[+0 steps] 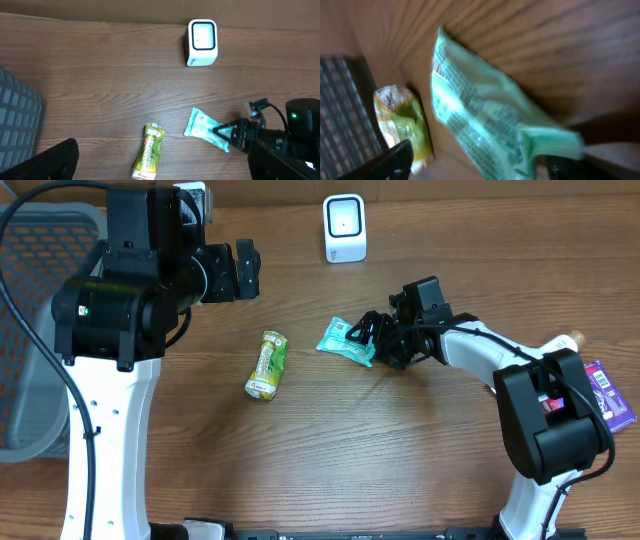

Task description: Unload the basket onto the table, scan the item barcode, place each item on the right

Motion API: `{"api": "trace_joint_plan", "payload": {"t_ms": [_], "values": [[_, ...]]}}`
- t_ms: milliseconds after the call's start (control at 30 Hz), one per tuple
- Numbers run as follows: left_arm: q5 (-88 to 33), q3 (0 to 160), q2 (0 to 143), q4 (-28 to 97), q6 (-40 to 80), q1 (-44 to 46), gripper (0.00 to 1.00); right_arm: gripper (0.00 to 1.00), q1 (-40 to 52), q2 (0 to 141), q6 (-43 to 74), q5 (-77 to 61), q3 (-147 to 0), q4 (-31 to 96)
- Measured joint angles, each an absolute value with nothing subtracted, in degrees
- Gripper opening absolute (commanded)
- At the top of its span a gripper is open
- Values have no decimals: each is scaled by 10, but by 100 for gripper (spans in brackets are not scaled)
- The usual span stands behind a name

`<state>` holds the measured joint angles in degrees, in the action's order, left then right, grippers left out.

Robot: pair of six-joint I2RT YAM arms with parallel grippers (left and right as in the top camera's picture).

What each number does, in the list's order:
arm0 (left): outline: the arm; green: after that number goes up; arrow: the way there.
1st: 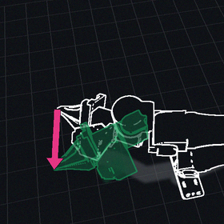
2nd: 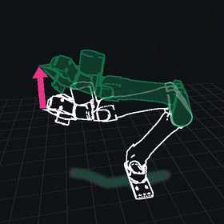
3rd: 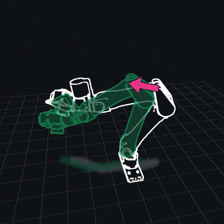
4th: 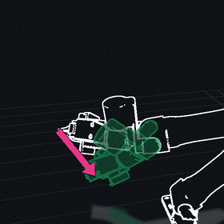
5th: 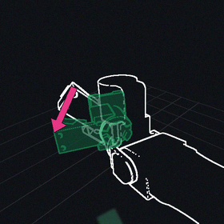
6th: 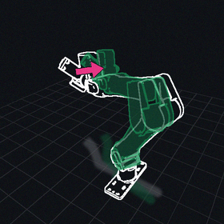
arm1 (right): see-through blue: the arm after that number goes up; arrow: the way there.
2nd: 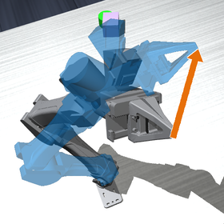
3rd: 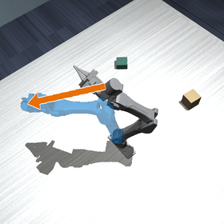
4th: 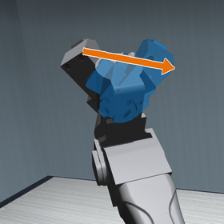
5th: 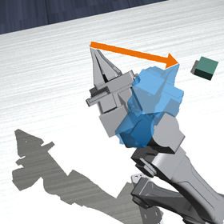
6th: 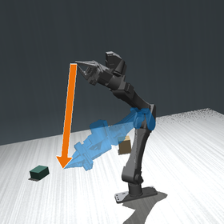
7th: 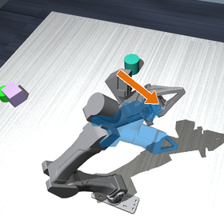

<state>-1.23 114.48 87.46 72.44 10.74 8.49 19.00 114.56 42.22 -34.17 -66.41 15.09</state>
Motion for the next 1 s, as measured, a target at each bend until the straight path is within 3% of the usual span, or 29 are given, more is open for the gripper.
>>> {"api": "trace_joint_plan", "payload": {"t_ms": [167, 333, 600, 767, 1000], "values": [[-12, 1145, 875, 724, 107, 85, 99, 28, 191, 1164, 470, -337, -665, 134], [-12, 1145, 875, 724, 107, 85, 99, 4, 191, 1170, 485, -335, -665, 128], [-12, 1145, 875, 724, 107, 85, 99, 4, 191, 1172, 423, -366, -665, 107], [-12, 1145, 875, 724, 107, 85, 99, 4, 165, 1156, 237, -411, -674, 270], [-12, 1145, 875, 724, 107, 85, 100, 4, 125, 1122, 1, -309, -691, 386]]}}
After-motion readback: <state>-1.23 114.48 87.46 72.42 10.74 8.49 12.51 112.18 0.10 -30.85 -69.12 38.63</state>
